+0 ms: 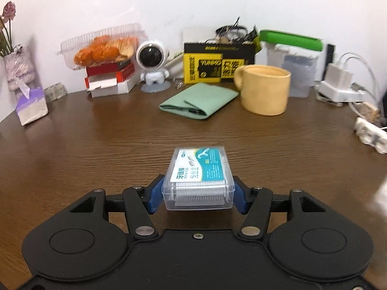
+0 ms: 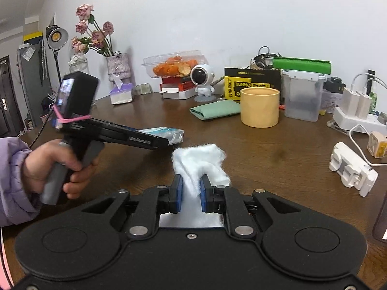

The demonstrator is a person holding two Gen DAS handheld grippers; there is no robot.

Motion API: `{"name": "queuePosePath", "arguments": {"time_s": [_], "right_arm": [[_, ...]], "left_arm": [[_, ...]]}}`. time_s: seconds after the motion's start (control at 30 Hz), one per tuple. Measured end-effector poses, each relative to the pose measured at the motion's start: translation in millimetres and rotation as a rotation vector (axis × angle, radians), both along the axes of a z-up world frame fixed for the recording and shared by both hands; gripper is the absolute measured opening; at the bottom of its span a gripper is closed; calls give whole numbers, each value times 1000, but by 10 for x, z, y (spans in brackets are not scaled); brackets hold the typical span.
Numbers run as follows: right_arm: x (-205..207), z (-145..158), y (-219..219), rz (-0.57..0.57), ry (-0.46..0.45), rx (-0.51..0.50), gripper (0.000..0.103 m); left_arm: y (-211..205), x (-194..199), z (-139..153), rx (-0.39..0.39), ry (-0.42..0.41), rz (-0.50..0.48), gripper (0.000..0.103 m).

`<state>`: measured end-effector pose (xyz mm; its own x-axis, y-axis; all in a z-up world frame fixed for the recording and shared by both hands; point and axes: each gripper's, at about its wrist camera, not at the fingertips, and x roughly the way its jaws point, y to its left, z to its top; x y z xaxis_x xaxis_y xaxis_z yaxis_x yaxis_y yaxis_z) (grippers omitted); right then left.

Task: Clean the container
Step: 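Pull the right gripper with the tissue away from the box, then set the box on the table with the left gripper while the right gripper drops the tissue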

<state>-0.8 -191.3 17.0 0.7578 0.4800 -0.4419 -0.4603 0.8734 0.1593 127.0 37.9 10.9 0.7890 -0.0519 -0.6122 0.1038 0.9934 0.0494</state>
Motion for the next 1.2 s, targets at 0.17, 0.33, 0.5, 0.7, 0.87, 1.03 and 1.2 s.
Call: {"name": "queuePosePath", "arguments": {"time_s": [0.17,0.33,0.5,0.7,0.87,1.03,1.2], "right_arm": [[46,-19,-76,-19,15,5,16],[117,-10,-94,-40,23,30,16],[464,123,-90,-108,13,10,16],[1231,-38,-81,-221,109,-19,19],[1484,-215,79,-252,160,-120,37],[1418,-192,61,-292,155,-127,90],[935,36,-92,-323,72,-45,95]], "left_arm": [[51,56,-93,-28,25,6,57],[58,-118,-22,-26,30,-25,67],[163,-583,200,-40,-21,-52,91],[424,-946,222,-98,-32,45,96],[484,-847,121,-116,10,113,97],[430,-837,117,-126,14,109,99],[381,-957,130,-123,-1,115,101]]}}
